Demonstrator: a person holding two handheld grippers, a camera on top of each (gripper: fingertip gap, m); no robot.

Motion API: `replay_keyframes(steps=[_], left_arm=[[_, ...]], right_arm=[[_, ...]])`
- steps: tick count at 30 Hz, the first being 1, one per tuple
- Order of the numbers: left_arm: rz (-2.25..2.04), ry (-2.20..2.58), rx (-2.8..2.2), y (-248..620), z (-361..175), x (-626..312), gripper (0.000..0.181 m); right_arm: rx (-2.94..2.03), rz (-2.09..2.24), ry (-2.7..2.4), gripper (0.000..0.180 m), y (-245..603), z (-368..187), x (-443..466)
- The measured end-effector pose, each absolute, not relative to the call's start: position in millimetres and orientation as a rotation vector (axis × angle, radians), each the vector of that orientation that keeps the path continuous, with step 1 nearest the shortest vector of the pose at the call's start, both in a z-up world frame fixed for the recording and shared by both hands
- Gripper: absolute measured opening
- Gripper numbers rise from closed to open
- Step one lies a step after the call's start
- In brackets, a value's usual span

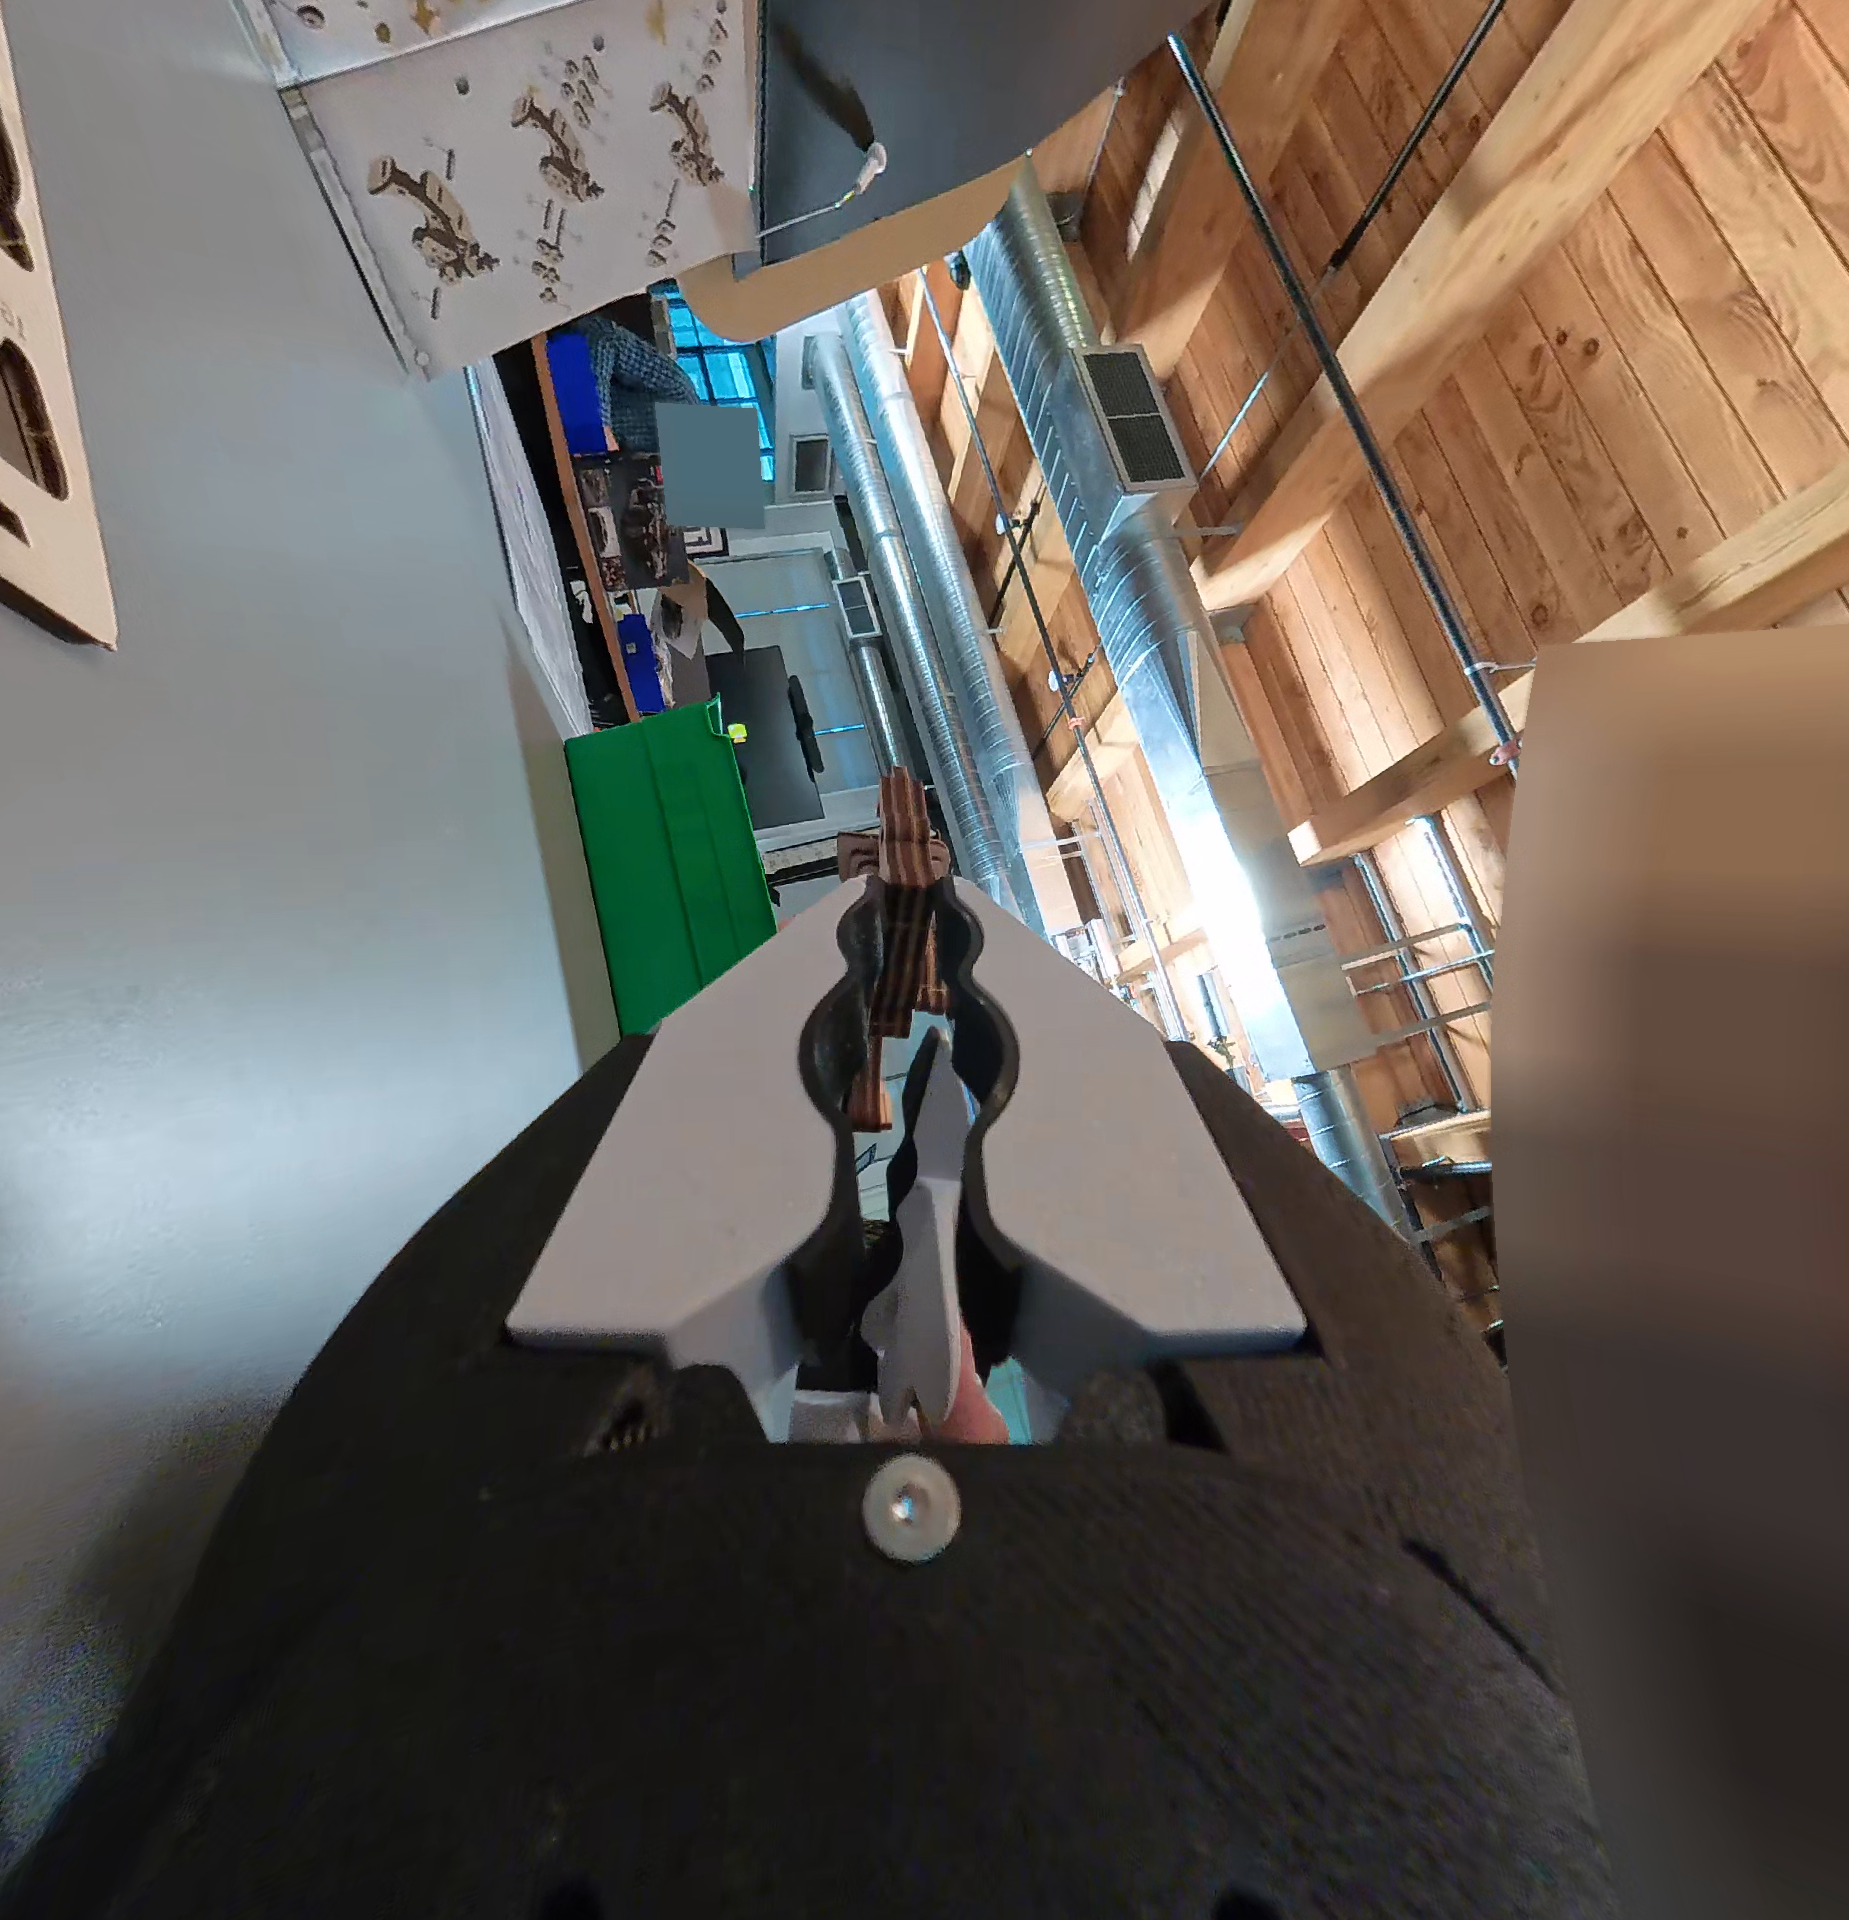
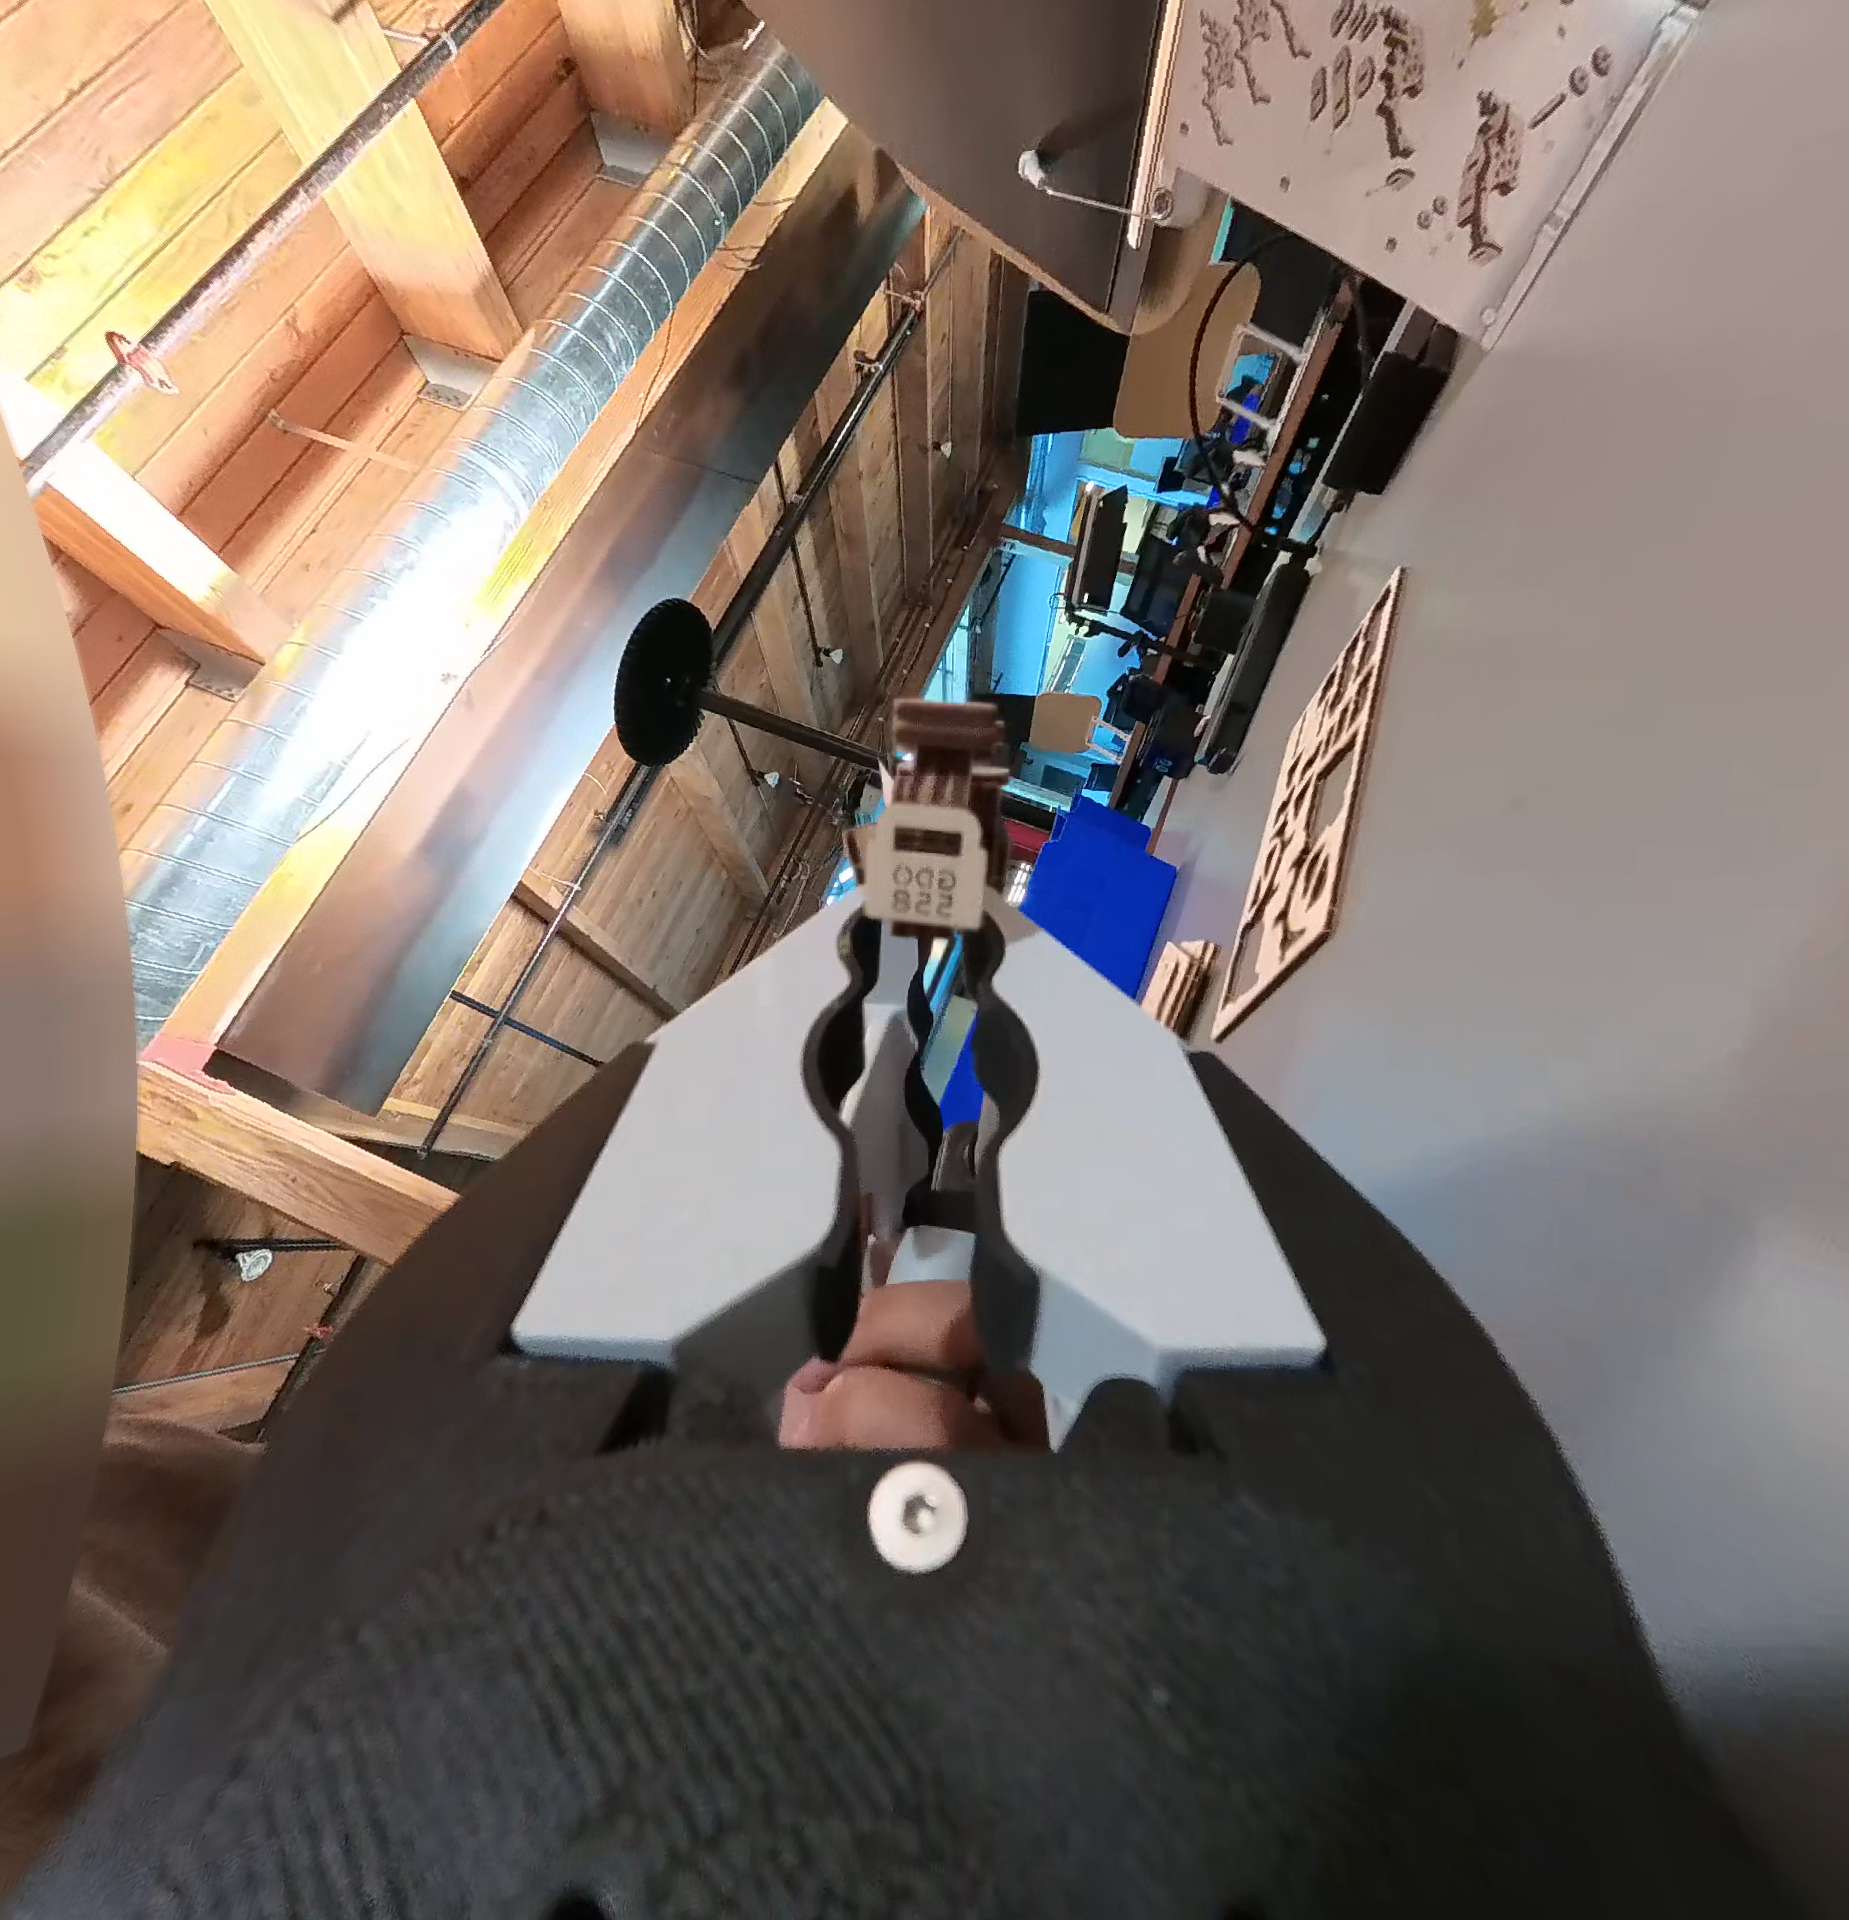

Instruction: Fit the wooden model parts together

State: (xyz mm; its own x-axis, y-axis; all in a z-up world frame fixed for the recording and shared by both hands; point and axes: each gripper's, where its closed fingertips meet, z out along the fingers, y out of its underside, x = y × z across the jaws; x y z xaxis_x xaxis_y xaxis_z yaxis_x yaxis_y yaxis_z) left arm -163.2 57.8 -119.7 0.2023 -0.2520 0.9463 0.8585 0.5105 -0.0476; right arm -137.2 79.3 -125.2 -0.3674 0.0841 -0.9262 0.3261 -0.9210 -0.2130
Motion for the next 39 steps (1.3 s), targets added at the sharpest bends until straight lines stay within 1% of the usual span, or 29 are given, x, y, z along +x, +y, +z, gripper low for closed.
replay_keyframes(steps=[3, 7, 16, 17, 19, 23, 24, 26, 30, 31, 33, 39], left_arm=[[-0.875, -1.101, -0.675, 60, -120, -161, 0.006], [-0.887, -1.093, -0.677, 62, -120, -158, 0.006], [-0.937, -1.073, -0.695, 66, -118, -154, 0.007], [-0.944, -1.063, -0.703, 66, -118, -153, 0.009], [-0.944, -1.042, -0.737, 67, -119, -152, 0.025], [-0.981, -0.961, -0.914, 79, -122, -146, 0.048], [-1.022, -0.918, -0.954, 82, -120, -143, 0.049], [-1.05, -0.88, -1.022, 84, -120, -142, 0.057], [-1.048, -0.778, -1.169, 88, -120, -130, 0.053], [-1.044, -0.756, -1.205, 90, -120, -126, 0.049], [-1.014, -0.72, -1.23, 90, -119, -123, 0.034], [-1.042, -0.724, -1.225, 90, -121, -121, 0.028]], right_arm=[[1.68, -2.405, 0.57, 0.015, 79, -126, -139], [1.694, -2.395, 0.579, 0.007, 78, -127, -140], [1.671, -2.394, 0.604, 0.007, 85, -124, -139], [1.671, -2.398, 0.609, 0.007, 87, -123, -139], [1.665, -2.405, 0.613, 0.007, 91, -121, -139], [1.635, -2.325, 0.695, 0.006, 88, -122, -138], [1.616, -2.278, 0.742, 0.007, 85, -124, -136], [1.581, -2.184, 0.845, 0.007, 80, -128, -132], [1.538, -2.153, 0.976, 0.006, 86, -120, -127], [1.532, -2.146, 1.013, 0.006, 86, -120, -125], [1.509, -2.121, 1.039, 0.007, 86, -120, -122], [1.5, -2.067, 1.05, 0.007, 89, -126, -119]])
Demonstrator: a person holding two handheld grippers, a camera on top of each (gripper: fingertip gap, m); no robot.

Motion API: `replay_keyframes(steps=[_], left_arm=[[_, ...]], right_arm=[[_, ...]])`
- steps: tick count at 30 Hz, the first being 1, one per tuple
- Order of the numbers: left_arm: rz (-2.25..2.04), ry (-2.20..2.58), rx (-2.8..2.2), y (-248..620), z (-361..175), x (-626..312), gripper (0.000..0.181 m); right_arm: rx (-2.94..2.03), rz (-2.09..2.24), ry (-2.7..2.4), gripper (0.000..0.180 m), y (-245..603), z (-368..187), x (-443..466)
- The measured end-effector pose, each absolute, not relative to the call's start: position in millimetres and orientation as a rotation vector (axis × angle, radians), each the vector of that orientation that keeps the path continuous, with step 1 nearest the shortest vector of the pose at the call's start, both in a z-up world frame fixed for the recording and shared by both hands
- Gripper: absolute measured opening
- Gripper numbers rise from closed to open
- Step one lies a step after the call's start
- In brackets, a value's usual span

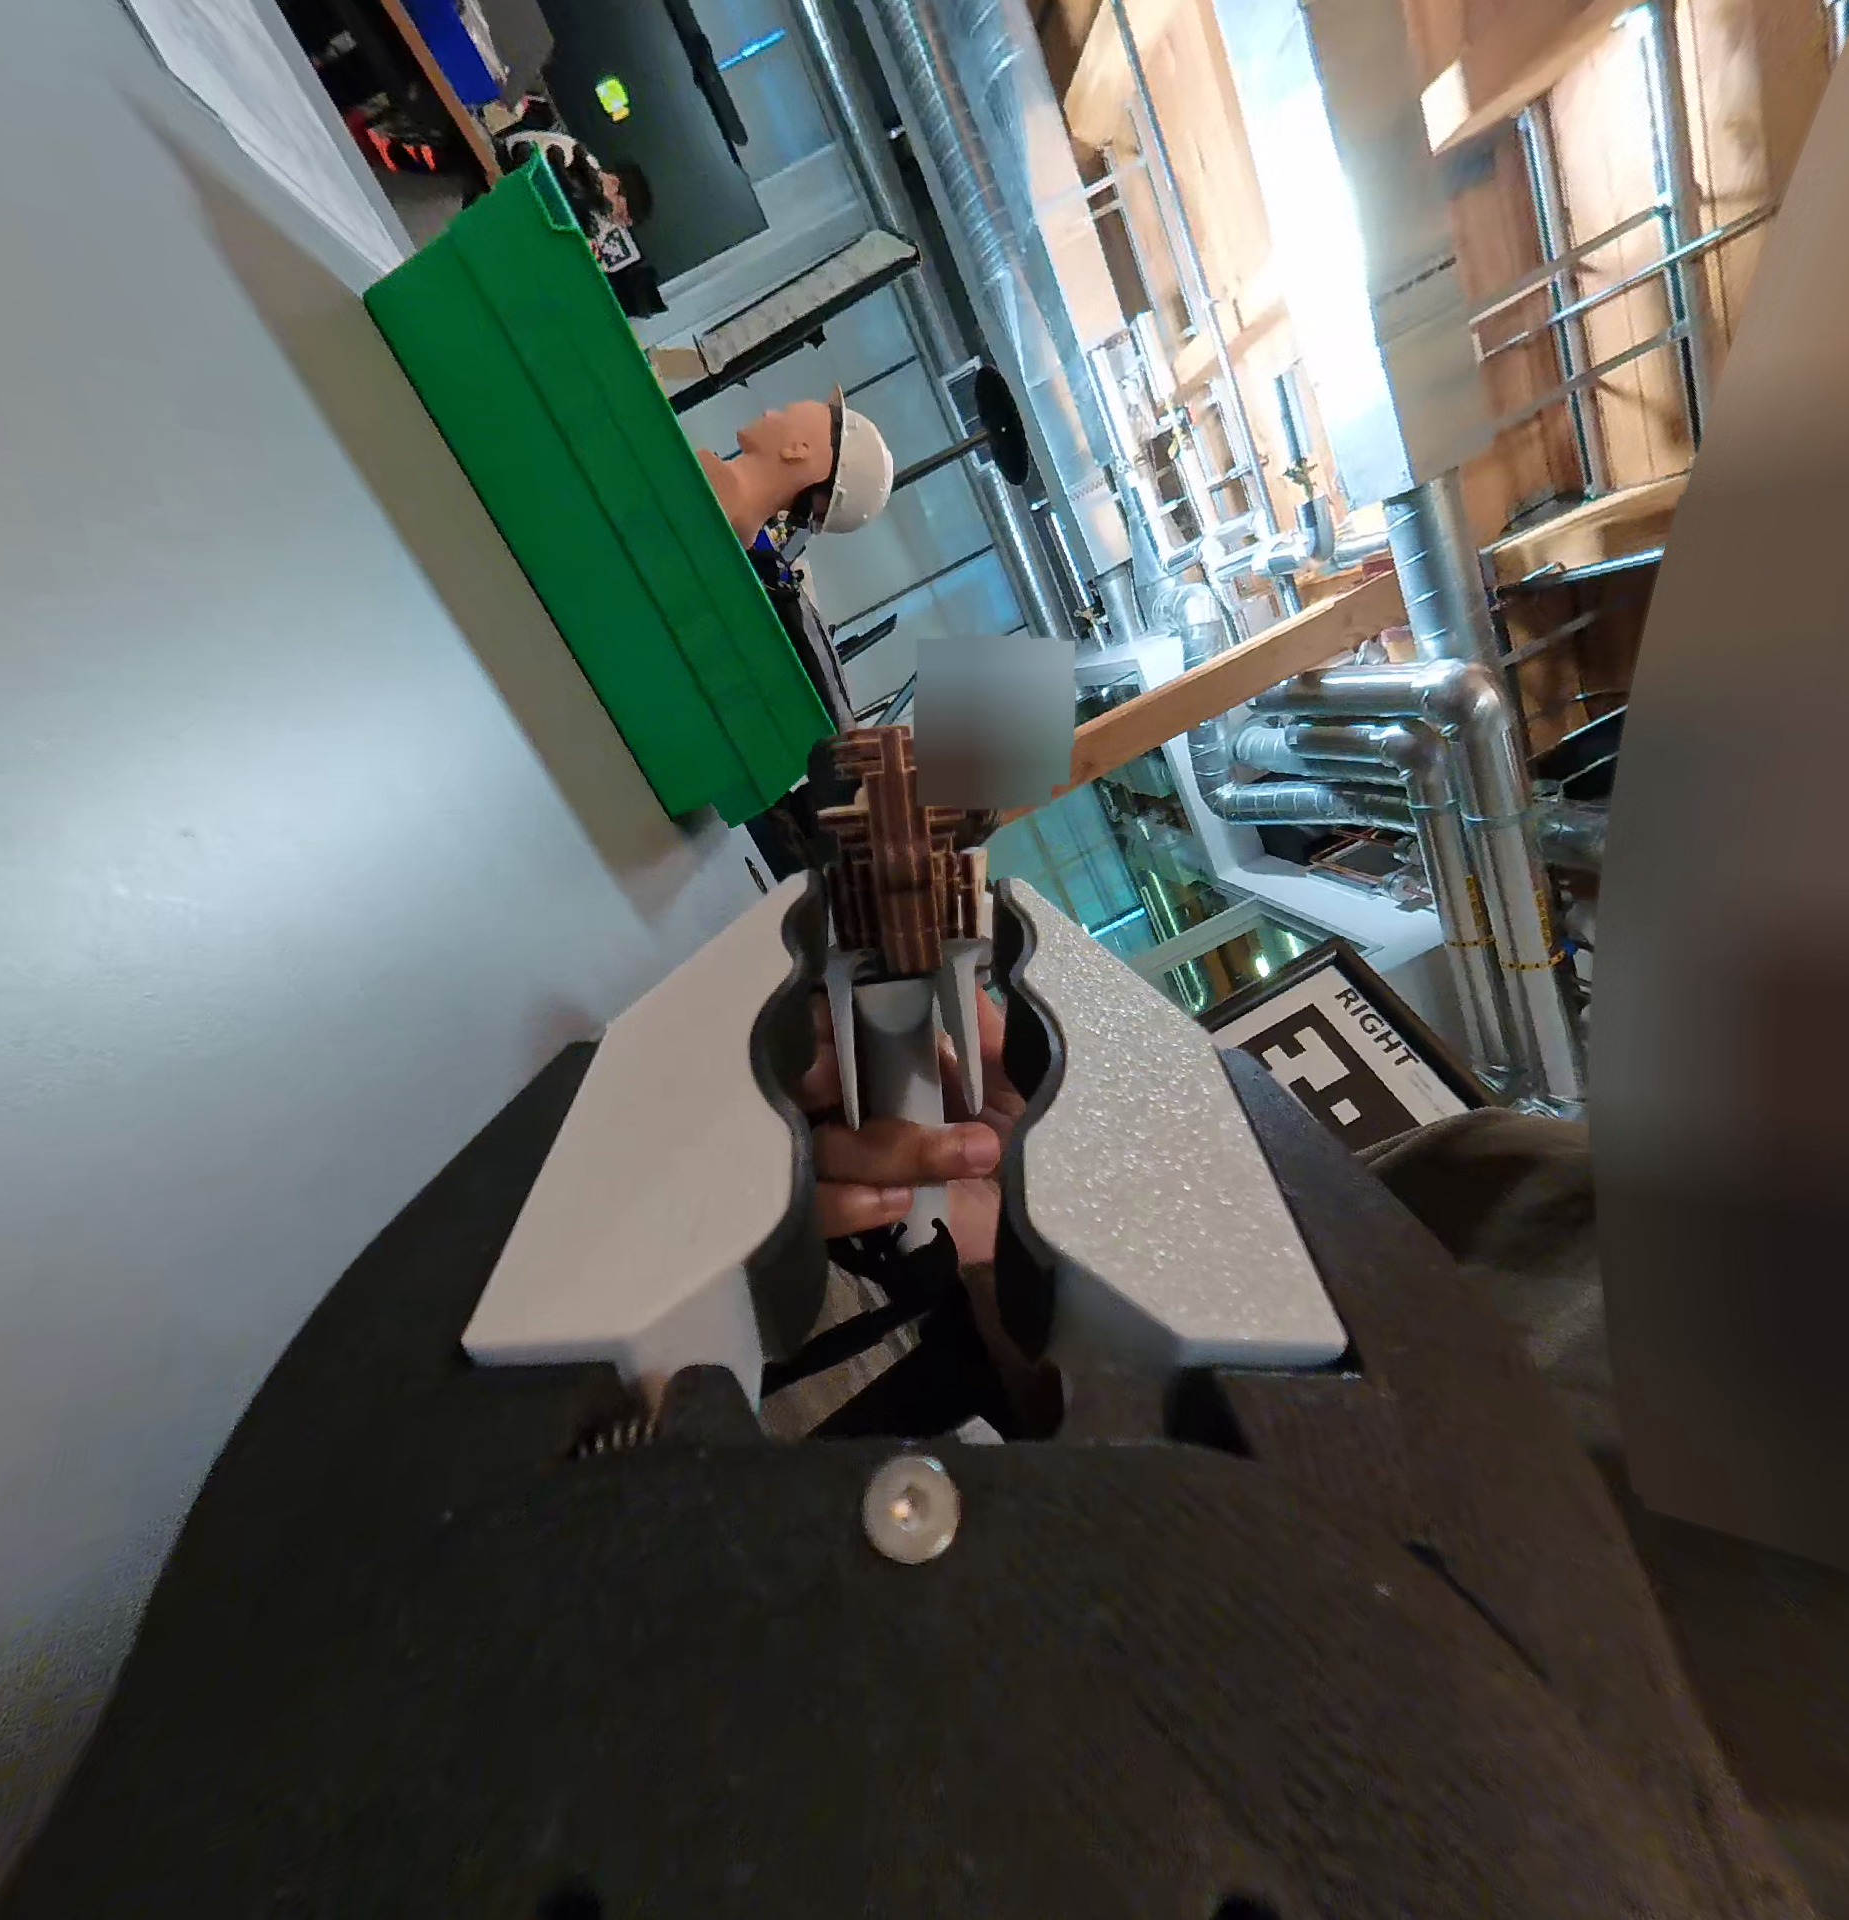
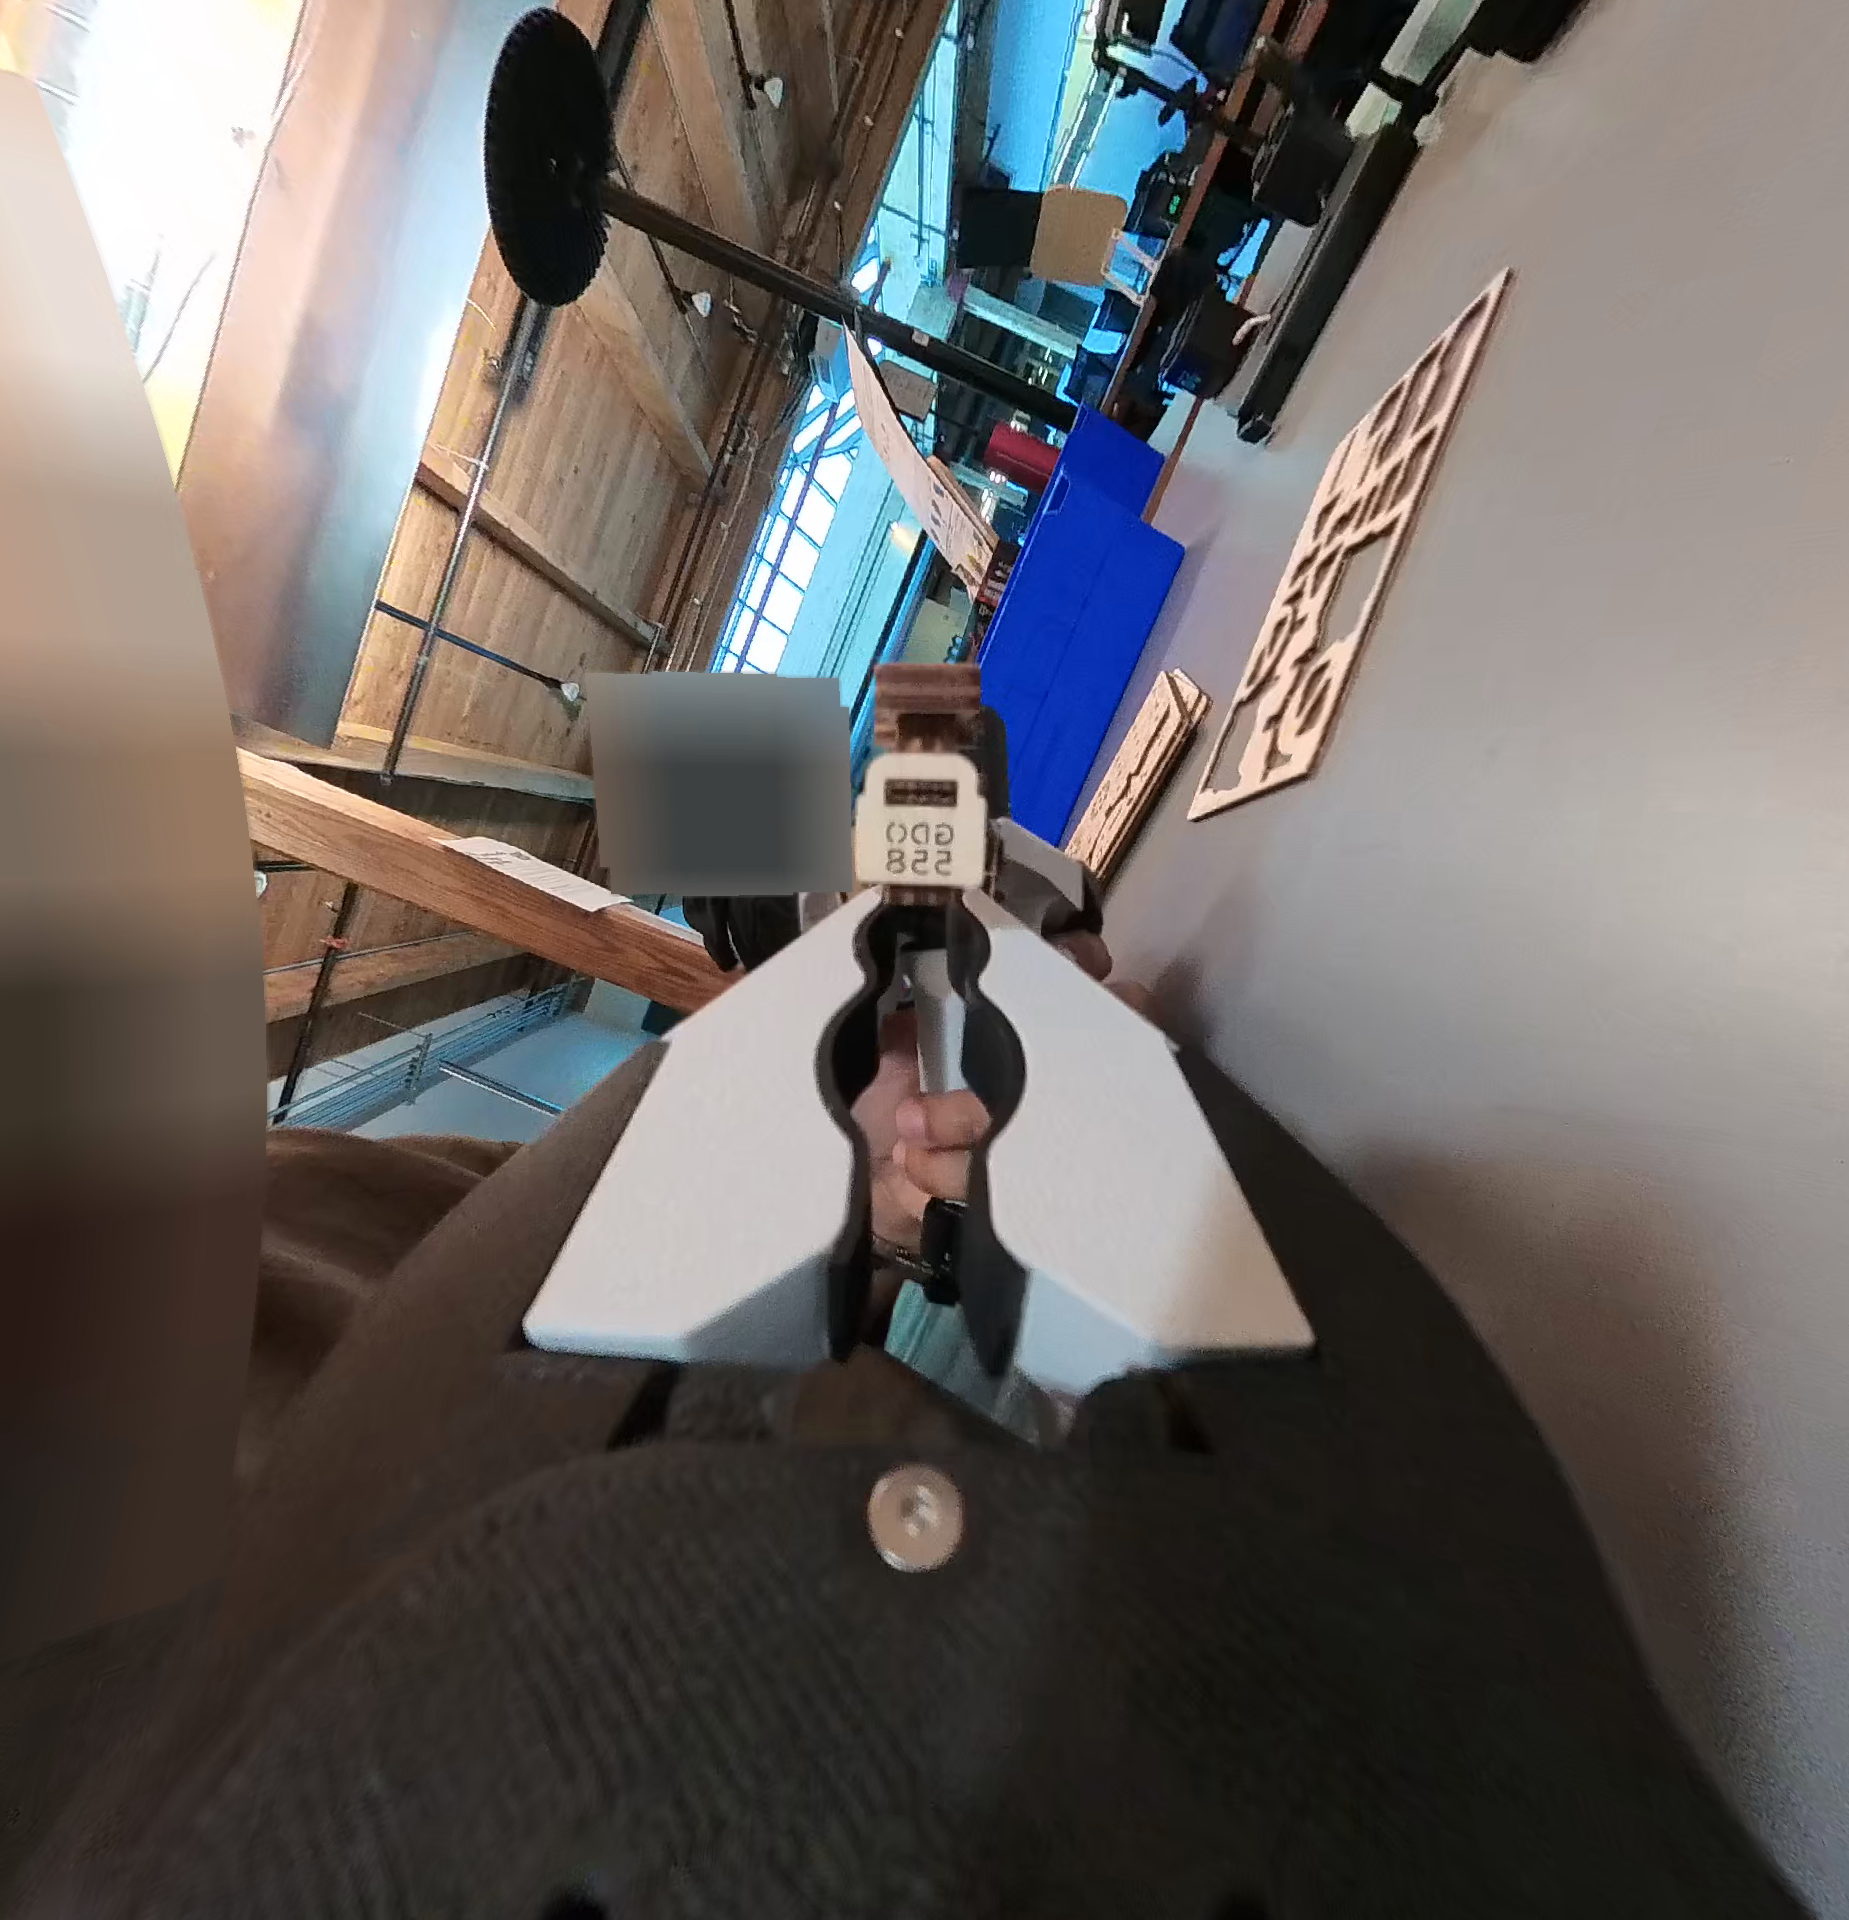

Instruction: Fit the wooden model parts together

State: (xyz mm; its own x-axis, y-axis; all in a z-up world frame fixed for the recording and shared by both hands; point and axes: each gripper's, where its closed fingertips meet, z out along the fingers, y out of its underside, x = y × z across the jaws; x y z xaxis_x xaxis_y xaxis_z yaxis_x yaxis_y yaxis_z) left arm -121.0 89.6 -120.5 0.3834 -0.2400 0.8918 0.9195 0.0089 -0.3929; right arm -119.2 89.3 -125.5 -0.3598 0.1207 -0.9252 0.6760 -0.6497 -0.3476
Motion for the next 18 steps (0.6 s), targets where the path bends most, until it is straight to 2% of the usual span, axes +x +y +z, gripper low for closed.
replay_keyframes(steps=[10, 14, 18], left_arm=[[-1.035, -0.748, -1.221, 90.8, -123.7, -122.0, 0.025], [-1.009, -0.766, -1.202, 88.4, -123.8, -127.6, 0.025], [-1.011, -0.759, -1.21, 90.2, -124.4, -124.4, 0.025]], right_arm=[[1.5, -2.082, 1.095, 0.008, 90.1, -127.6, -118.8], [1.515, -2.131, 1.149, 0.043, 94.6, -125.0, -120.9], [1.508, -2.144, 1.187, 0.047, 91.9, -123.4, -120.1]])
